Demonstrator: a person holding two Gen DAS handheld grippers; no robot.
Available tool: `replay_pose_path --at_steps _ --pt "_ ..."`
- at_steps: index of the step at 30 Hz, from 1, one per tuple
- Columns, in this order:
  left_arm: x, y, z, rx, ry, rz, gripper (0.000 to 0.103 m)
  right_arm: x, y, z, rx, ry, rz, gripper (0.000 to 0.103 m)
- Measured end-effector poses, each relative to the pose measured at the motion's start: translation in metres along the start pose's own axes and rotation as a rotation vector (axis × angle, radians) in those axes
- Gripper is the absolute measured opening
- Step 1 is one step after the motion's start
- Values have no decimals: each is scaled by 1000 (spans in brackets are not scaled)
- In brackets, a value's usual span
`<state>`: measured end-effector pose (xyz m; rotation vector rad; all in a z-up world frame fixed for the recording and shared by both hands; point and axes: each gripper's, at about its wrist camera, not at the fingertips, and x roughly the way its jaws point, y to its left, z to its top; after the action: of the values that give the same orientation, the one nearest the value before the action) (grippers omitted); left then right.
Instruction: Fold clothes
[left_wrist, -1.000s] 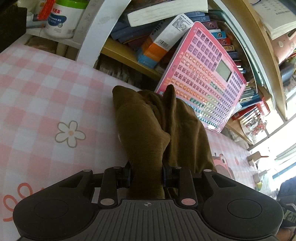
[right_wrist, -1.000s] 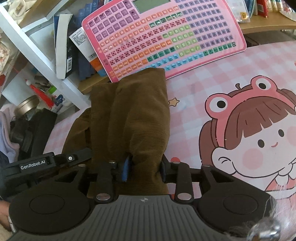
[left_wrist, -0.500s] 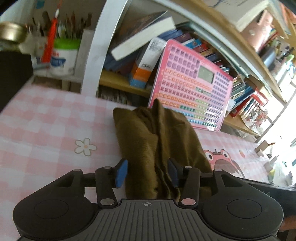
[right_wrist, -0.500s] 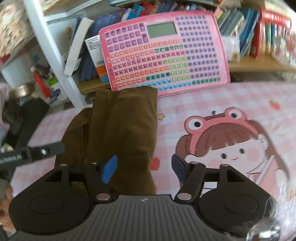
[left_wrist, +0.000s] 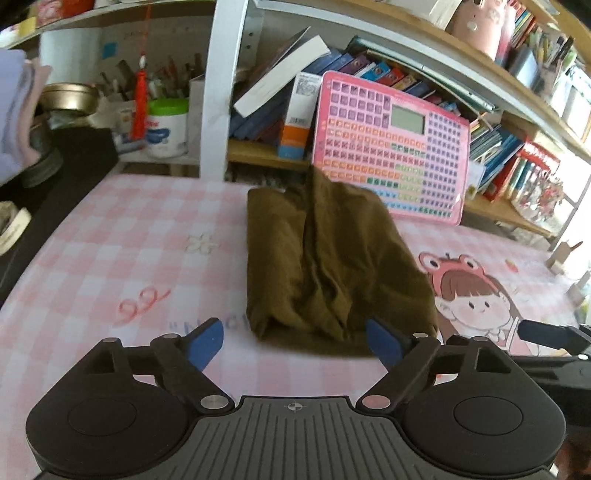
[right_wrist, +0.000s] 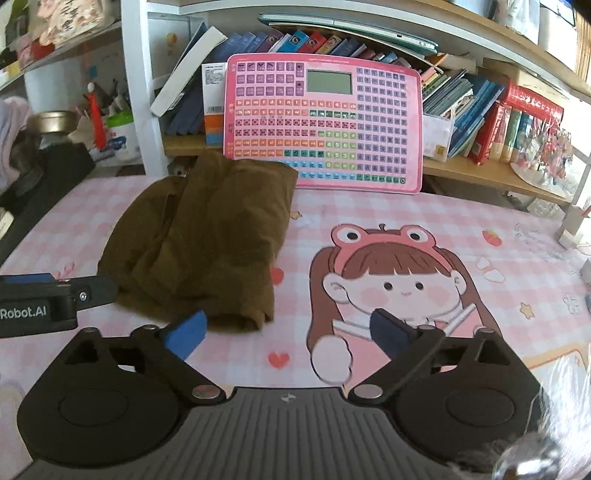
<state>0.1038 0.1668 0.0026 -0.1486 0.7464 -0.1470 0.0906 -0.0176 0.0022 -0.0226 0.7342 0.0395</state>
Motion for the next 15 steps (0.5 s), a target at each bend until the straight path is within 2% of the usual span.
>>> replay_pose_path --at_steps 6,15 --pt "-16 -17 -18 -3 -44 47 90 -5 -9 -12 15 27 16 101" --pt "-23 -22 -21 22 -54 150 103 -7 -18 -15 24 19 21 101"
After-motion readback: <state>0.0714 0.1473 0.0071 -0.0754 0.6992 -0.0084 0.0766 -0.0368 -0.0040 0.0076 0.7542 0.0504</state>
